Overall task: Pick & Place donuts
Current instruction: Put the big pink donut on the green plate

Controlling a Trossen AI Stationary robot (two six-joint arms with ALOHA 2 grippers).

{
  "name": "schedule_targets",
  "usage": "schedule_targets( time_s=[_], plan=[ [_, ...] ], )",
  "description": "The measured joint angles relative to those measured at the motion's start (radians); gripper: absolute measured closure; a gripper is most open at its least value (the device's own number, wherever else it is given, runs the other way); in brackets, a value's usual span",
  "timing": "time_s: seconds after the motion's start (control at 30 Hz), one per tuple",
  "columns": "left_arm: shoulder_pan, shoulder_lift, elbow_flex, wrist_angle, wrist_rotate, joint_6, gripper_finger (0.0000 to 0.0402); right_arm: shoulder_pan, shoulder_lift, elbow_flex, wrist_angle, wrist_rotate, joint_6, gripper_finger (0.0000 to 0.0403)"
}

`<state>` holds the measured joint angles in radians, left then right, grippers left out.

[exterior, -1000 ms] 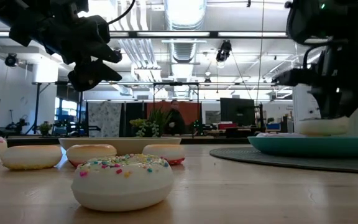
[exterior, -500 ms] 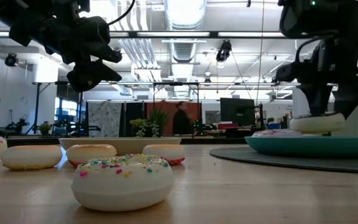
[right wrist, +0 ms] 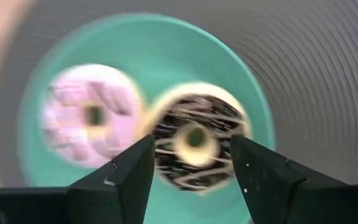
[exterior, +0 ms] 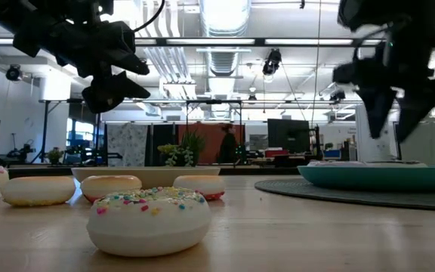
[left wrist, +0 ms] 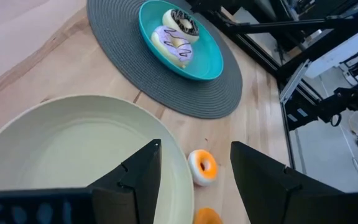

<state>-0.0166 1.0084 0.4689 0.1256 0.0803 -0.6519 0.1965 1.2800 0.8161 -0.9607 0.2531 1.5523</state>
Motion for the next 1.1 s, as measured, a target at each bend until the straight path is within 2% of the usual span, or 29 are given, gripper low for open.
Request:
schedule_targets(
  time_s=[0.17,0.27,0.33,0.43,0.57,0.7,0.8,0.9,1.1],
  plan=[
    [-0.008,-0.004,0.0,-0.008,0.019,0.024,0.0235,0.056,0.029,0.128,0.194,0.023,-0.315,0.02],
    [-0.024,-0.012,0.0,-0.025,0.043,0.026,0.0235,0.084,0.113,0.216,0.29,-0.006,-0.462,0.02],
    [-0.041,-0.02,0.0,-0.07,0.049,0.026,0.0235,0.094,0.192,0.284,0.284,-0.018,-0.506,0.02],
    [-0.079,-0.052,0.001,-0.234,0.046,0.002,0.0235,0.1,0.309,0.38,0.252,-0.015,-0.54,0.02],
    [-0.148,-0.097,0.042,-0.557,0.018,-0.024,0.024,0.105,0.429,0.488,0.207,-0.027,-0.59,0.02],
    [-0.223,-0.115,0.144,-0.903,-0.006,-0.025,0.0241,0.107,0.487,0.558,0.158,-0.035,-0.624,0.0199],
    [-0.267,-0.11,0.199,-1.099,-0.04,-0.067,0.0241,0.107,0.499,0.569,0.151,-0.033,-0.635,0.0199],
    [-0.3,-0.105,0.201,-1.162,-0.074,-0.127,0.0241,0.107,0.499,0.565,0.155,-0.019,-0.63,0.0199],
    [-0.327,-0.066,0.134,-1.114,-0.099,-0.22,0.0242,0.106,0.498,0.567,0.159,0.009,-0.614,0.0199]
  ],
)
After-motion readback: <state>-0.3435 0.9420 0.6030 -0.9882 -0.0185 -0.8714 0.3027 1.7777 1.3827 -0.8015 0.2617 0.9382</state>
